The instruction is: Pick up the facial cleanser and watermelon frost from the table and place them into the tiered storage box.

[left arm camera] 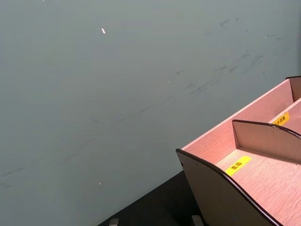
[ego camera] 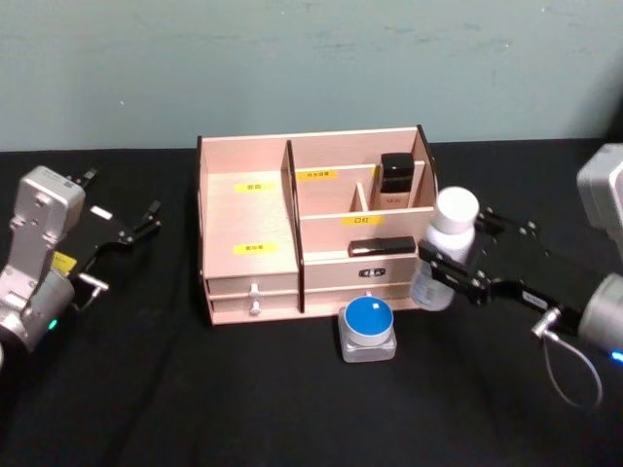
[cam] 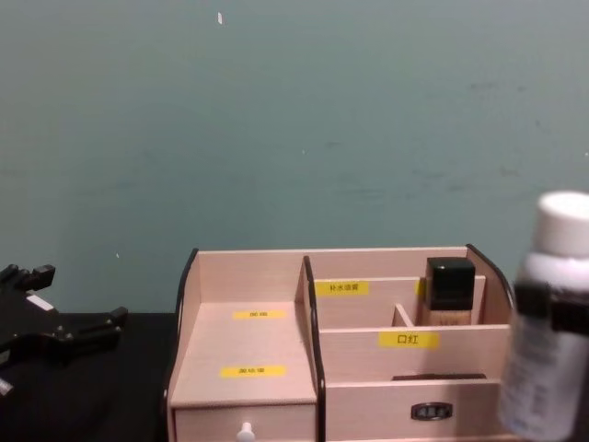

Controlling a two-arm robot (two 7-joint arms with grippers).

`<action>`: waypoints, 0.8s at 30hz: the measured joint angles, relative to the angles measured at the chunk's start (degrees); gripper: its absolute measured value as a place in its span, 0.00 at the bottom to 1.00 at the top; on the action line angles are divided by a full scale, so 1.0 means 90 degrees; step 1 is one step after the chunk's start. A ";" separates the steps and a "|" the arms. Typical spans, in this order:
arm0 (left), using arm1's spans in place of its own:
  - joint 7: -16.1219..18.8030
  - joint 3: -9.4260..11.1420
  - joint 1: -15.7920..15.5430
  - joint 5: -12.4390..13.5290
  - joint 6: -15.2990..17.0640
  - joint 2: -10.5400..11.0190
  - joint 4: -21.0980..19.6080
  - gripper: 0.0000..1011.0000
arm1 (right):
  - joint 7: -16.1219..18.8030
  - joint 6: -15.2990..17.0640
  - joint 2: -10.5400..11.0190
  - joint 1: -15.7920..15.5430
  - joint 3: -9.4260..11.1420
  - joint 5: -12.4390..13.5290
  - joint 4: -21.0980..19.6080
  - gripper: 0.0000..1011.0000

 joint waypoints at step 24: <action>0.0000 0.0000 0.0000 0.0000 0.0000 0.0000 0.0000 0.99 | -0.0097 0.0105 -0.0981 0.2332 -0.1221 -0.0274 0.1355 0.61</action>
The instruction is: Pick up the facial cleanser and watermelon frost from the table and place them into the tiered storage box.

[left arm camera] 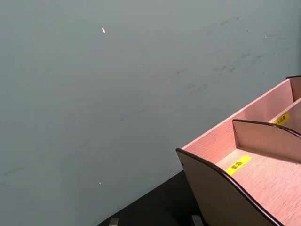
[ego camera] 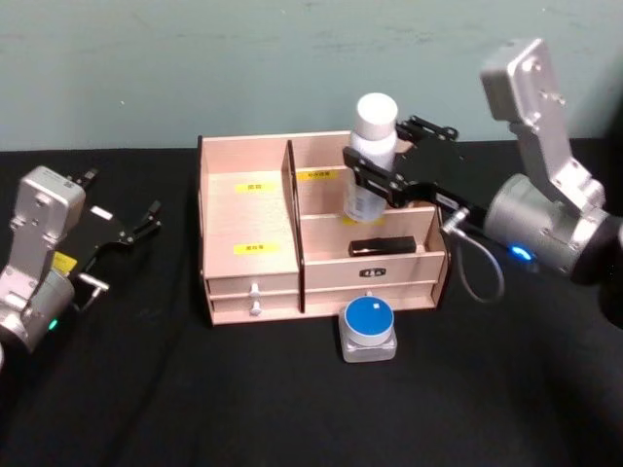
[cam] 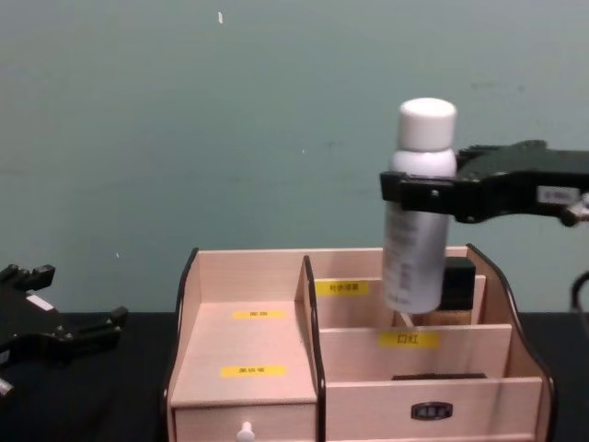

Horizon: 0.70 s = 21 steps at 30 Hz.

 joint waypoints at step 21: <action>0.0000 0.0000 0.0000 0.0000 0.0000 0.0000 0.0000 0.99 | 0.0034 -0.0293 -0.0729 0.0956 -0.0413 -0.0366 0.1532 0.61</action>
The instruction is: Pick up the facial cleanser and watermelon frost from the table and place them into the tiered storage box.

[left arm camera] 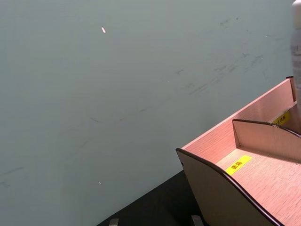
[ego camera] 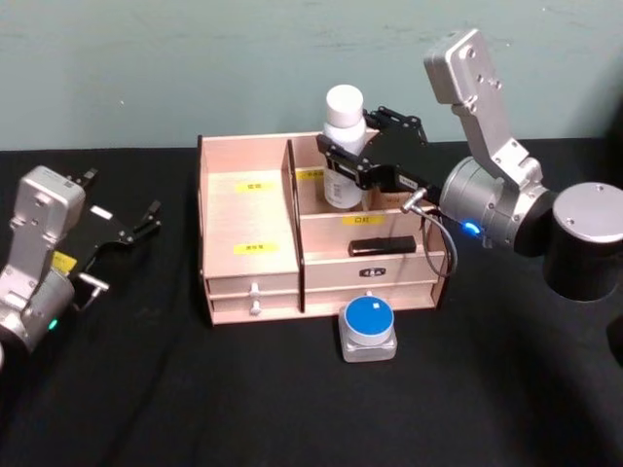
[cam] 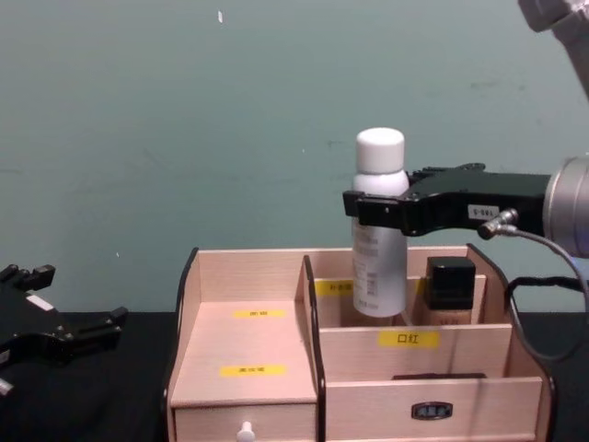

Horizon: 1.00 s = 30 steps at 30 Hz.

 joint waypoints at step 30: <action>0.0000 0.0000 0.0000 0.0000 0.0000 0.0000 0.0000 0.99 | 0.0221 -0.0164 -0.0258 0.0253 -0.0064 0.0053 0.0909 0.61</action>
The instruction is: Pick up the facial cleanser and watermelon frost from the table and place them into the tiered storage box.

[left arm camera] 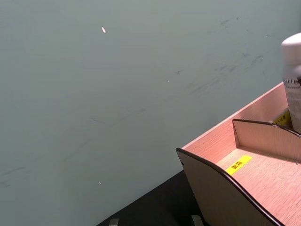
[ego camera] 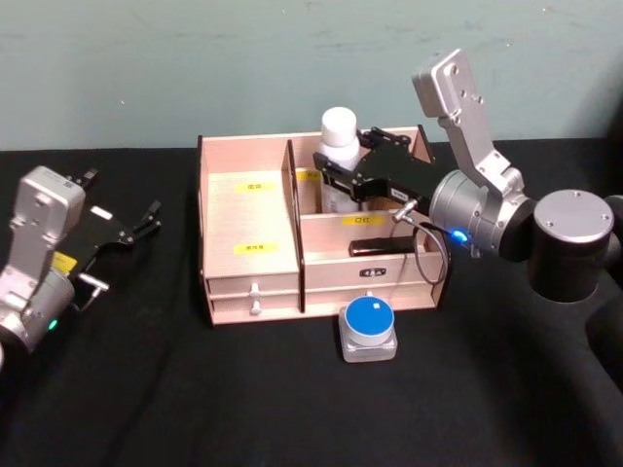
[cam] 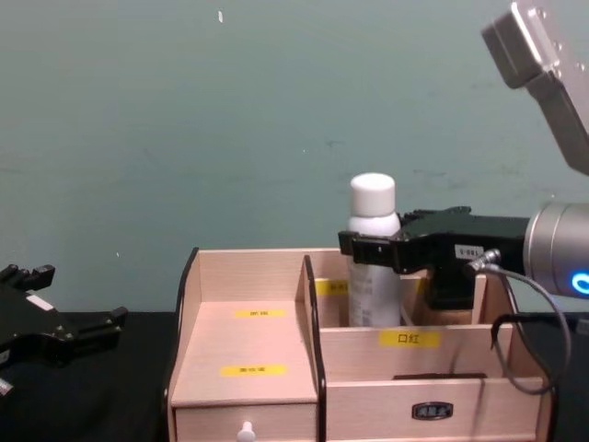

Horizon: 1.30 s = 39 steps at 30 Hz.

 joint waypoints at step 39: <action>0.0000 0.0000 0.0000 0.0000 0.0000 0.0000 0.0000 0.99 | 0.0088 0.0098 0.0008 0.0046 -0.0058 0.0078 0.0239 0.95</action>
